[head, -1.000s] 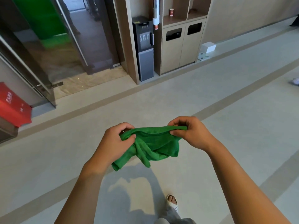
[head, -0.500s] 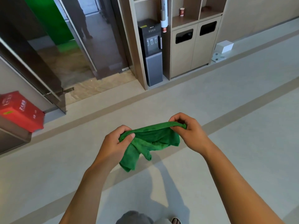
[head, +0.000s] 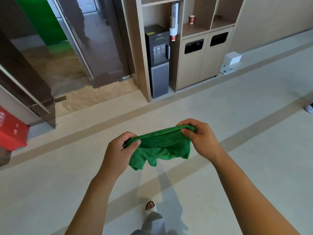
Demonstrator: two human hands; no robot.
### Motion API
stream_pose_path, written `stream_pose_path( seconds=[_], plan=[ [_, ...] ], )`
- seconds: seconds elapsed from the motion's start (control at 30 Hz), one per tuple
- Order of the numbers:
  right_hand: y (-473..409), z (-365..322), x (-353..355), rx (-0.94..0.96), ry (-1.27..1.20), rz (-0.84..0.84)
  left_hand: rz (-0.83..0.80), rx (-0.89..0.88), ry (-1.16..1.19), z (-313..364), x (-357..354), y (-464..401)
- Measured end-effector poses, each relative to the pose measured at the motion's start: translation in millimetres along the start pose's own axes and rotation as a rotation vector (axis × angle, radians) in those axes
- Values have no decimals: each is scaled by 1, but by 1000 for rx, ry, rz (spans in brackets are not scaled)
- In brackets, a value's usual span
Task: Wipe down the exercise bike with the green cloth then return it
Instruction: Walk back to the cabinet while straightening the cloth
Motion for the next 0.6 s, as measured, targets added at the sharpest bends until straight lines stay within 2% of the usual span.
stream_pose_path(
  seconds=[0.3,0.6],
  plan=[
    [-120,-33,-41,-2,19,30,-39,-38,14,-16,53,-130],
    [-192,-42,-51,4,19,85,-36,-70,82,-24,66,-202]
  ],
)
Point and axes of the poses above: each hand's wrist, its own y-axis away from the middle knuckle, its own x-axis out of the back of the hand, z = x × y, the point moved 2 cm from there along -y, towards the middle knuckle, and after that the axes turned 10 degrees about y, right-handed, at the moved point
